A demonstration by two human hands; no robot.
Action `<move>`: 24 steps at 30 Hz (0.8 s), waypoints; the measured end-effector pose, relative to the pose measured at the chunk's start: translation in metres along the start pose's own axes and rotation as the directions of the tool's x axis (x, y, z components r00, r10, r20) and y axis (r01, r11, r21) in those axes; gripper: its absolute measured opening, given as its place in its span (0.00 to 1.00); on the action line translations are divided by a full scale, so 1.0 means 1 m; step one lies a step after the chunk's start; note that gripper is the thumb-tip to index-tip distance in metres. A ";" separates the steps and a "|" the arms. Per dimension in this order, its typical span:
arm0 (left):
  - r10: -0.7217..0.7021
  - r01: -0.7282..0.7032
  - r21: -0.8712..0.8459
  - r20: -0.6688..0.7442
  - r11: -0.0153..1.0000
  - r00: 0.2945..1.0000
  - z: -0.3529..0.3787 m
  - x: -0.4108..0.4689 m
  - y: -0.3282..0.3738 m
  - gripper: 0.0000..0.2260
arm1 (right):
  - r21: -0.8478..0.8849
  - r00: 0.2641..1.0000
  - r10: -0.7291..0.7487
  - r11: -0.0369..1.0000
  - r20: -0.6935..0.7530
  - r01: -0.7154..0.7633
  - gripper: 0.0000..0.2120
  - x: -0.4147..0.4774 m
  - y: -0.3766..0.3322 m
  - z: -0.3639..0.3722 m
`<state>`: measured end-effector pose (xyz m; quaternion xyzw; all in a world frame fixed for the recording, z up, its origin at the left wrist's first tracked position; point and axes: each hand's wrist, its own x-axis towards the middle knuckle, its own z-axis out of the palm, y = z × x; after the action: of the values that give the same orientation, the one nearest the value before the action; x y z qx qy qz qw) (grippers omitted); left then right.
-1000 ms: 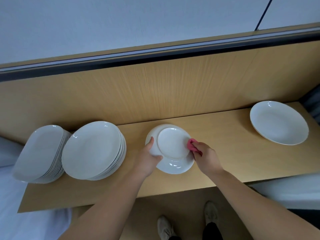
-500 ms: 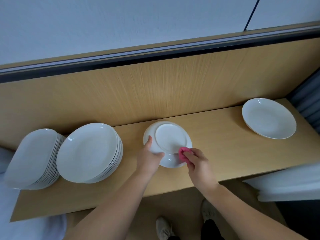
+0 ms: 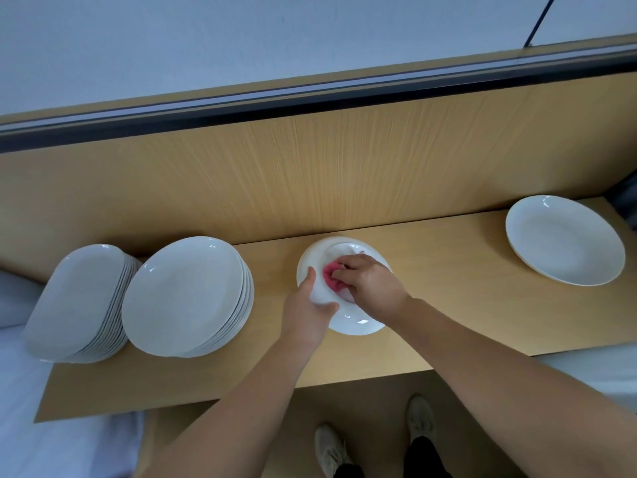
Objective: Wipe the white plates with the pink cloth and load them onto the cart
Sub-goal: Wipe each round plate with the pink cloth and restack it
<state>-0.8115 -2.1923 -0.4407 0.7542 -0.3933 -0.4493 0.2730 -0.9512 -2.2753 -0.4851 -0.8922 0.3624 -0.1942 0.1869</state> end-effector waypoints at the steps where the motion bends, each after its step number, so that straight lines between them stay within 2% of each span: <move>1: 0.000 0.000 0.005 -0.003 1.000 1.000 0.000 0.000 0.000 0.34 | 0.011 1.000 -0.011 1.000 0.023 0.011 0.09 0.008 0.002 0.000; 9: 0.024 -0.024 0.006 0.001 1.000 1.000 -0.002 0.004 0.001 0.34 | -0.035 0.990 0.097 0.995 0.107 -0.094 0.11 0.027 0.031 -0.022; 14: 0.024 -0.025 -0.010 -0.006 1.000 1.000 0.000 0.005 0.001 0.35 | -0.009 0.959 0.243 0.970 0.148 -0.245 0.10 -0.003 0.043 -0.032; 18: 0.002 -0.003 -0.043 -0.018 0.999 1.000 0.003 0.005 0.002 0.35 | -0.072 0.971 0.193 0.980 0.138 -0.185 0.13 -0.032 0.035 -0.028; 24: 0.009 -0.013 -0.056 -0.058 0.998 0.998 0.004 -0.003 0.010 0.35 | 0.027 0.966 0.168 0.984 0.198 -0.177 0.11 -0.044 0.016 -0.035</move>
<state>-0.8199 -2.1955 -0.4334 0.7566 -0.3766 -0.4368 0.3081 -1.0064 -2.2607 -0.4723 -0.8677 0.4141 -0.0967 0.2574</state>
